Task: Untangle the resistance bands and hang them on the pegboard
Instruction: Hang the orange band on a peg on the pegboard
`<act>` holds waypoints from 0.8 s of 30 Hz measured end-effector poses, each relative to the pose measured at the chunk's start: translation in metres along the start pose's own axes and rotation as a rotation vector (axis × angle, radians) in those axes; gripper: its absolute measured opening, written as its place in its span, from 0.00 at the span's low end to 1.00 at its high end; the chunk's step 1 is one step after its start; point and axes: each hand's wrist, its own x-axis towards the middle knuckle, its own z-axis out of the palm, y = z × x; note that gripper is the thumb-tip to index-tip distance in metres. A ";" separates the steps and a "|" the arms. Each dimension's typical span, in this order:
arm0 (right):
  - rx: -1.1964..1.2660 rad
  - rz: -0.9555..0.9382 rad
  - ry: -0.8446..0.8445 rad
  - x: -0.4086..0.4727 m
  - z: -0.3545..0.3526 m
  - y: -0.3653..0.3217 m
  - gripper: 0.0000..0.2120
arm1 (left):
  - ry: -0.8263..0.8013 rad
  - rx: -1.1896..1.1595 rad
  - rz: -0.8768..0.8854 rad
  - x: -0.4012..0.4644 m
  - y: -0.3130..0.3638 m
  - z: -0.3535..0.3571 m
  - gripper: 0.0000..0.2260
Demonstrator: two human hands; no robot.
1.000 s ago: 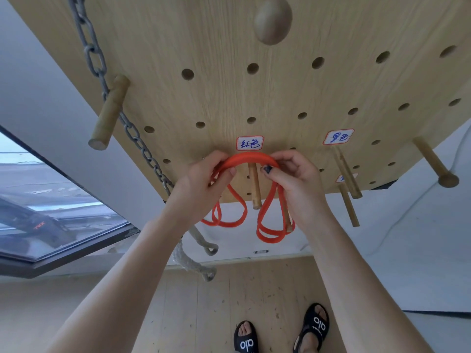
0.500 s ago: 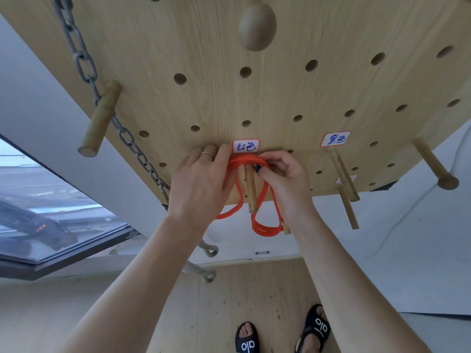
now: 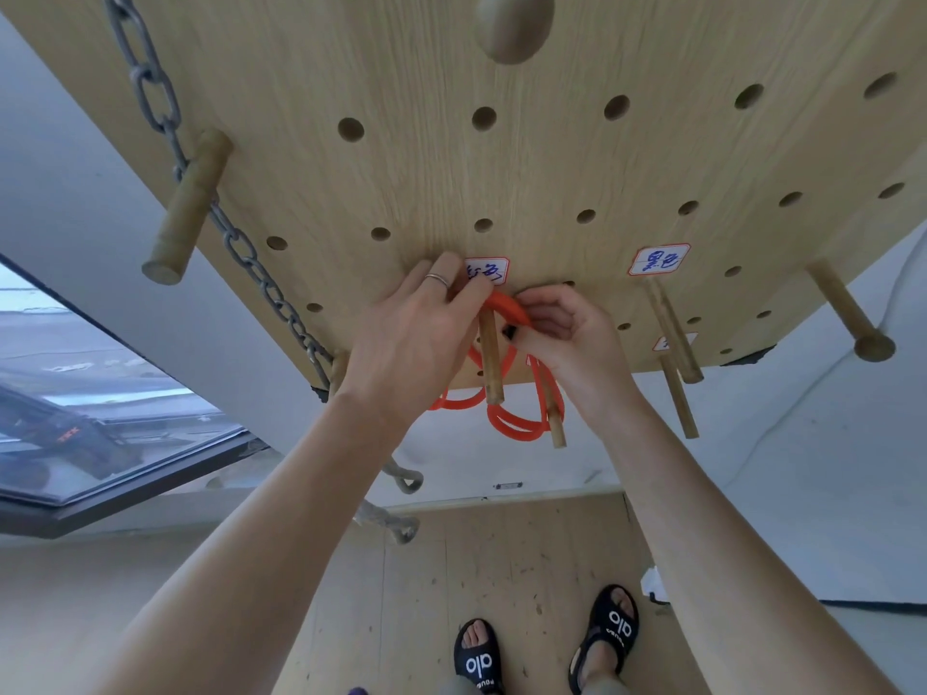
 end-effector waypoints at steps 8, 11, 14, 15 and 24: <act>-0.277 0.123 -0.039 -0.034 -0.029 0.044 0.21 | 0.057 -0.022 0.051 0.005 0.001 0.000 0.10; -0.362 0.154 -0.071 -0.045 -0.023 0.059 0.23 | 0.066 -0.019 0.059 0.005 0.001 0.003 0.08; -0.500 0.133 -0.074 -0.045 -0.015 0.067 0.21 | 0.072 -0.045 0.052 0.007 -0.001 0.004 0.09; -0.531 0.119 -0.070 -0.044 -0.014 0.067 0.19 | 0.076 -0.050 0.046 0.007 -0.001 0.004 0.10; -0.486 0.245 -0.161 -0.056 -0.025 0.053 0.13 | 0.081 -0.063 0.054 0.007 -0.003 0.002 0.12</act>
